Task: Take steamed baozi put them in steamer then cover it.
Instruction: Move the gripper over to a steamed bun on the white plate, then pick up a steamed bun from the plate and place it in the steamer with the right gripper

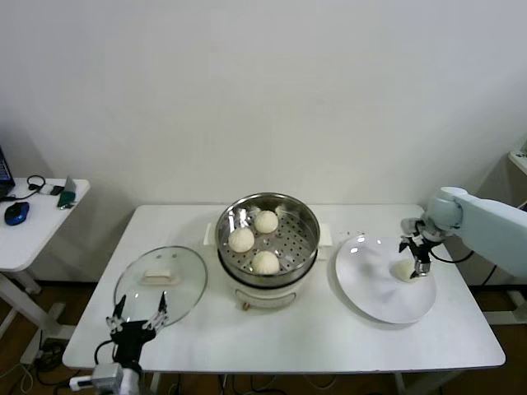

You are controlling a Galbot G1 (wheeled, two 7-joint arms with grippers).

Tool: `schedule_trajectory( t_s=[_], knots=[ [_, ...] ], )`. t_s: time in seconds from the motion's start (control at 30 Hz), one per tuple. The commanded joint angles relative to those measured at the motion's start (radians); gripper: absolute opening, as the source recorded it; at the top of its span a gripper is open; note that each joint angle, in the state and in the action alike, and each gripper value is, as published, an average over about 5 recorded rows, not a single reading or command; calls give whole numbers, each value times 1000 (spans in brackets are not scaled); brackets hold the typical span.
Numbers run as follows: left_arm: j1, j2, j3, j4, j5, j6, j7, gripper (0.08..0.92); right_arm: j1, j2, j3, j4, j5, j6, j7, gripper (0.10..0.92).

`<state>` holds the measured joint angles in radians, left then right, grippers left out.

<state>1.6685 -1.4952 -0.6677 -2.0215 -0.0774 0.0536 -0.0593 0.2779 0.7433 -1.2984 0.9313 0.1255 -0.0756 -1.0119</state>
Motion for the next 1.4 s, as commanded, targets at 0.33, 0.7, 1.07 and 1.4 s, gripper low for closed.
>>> schedule_trajectory(
  t_s=[0.33, 0.7, 1.07, 1.4],
  knots=[
    [1, -9, 1, 2, 6, -3, -2, 823, -100, 27, 108, -100, -75, 3, 2, 823],
    [-1, -9, 0, 8, 7, -3, -4, 823, -103, 25, 125, -98, -76, 10, -3, 737],
    [-2, -6, 1, 6, 5, -3, -5, 823, 45, -26, 19, 23, -6, 4, -15, 671],
    [-16, 1, 8, 7, 4, 6, -2, 823, 653, 25, -389, 294, 263, -5, -25, 670]
  ],
)
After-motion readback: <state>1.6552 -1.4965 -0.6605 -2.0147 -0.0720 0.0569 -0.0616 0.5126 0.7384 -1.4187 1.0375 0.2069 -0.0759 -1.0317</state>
